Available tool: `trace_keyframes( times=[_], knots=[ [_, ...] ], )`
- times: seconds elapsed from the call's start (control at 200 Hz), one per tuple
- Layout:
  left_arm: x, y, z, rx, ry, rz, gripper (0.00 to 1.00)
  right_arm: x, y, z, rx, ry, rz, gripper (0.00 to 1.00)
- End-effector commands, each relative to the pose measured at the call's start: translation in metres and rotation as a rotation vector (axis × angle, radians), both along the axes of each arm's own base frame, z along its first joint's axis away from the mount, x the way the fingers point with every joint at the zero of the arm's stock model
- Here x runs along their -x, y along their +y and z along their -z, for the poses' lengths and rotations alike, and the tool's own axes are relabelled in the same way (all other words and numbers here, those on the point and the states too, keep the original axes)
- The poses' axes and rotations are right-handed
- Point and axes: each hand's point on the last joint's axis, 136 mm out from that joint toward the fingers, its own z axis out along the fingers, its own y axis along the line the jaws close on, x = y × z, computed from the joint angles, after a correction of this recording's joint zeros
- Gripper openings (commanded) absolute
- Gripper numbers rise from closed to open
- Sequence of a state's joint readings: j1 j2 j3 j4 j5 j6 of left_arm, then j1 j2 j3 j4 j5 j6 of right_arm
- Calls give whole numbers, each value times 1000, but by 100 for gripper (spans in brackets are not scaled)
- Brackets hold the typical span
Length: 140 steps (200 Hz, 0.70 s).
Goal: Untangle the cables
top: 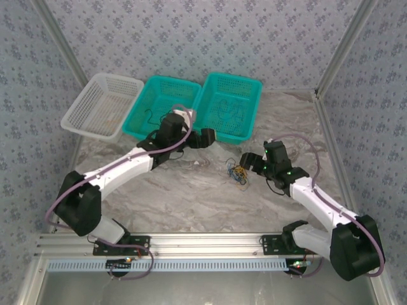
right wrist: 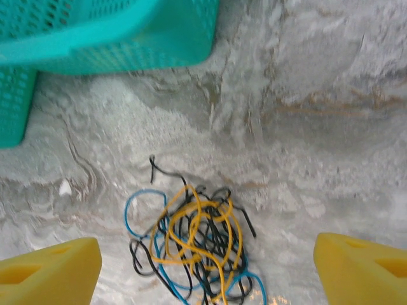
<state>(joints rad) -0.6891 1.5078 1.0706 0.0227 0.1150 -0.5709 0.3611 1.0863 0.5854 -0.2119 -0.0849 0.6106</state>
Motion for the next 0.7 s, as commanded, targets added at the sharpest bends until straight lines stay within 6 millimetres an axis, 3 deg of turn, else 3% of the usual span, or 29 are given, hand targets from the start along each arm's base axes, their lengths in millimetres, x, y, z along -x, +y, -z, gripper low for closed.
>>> trace_keyframes(
  times=[0.0,0.09,0.28,0.48,0.695],
  knots=[
    [-1,-16,-8,39,-22,-3,99,22,6,12,8,83,-93,87],
    [3,-21,1,36,5,-5,99,34,11,22,16,113,-173,84],
    [-2,-10,18,92,63,-136,99,43,8,40,87,151,-177,68],
    [-2,-14,28,100,104,-143,99,33,14,44,79,117,-185,53],
    [-1,-14,30,89,116,-133,99,26,17,49,82,103,-175,51]
  ],
)
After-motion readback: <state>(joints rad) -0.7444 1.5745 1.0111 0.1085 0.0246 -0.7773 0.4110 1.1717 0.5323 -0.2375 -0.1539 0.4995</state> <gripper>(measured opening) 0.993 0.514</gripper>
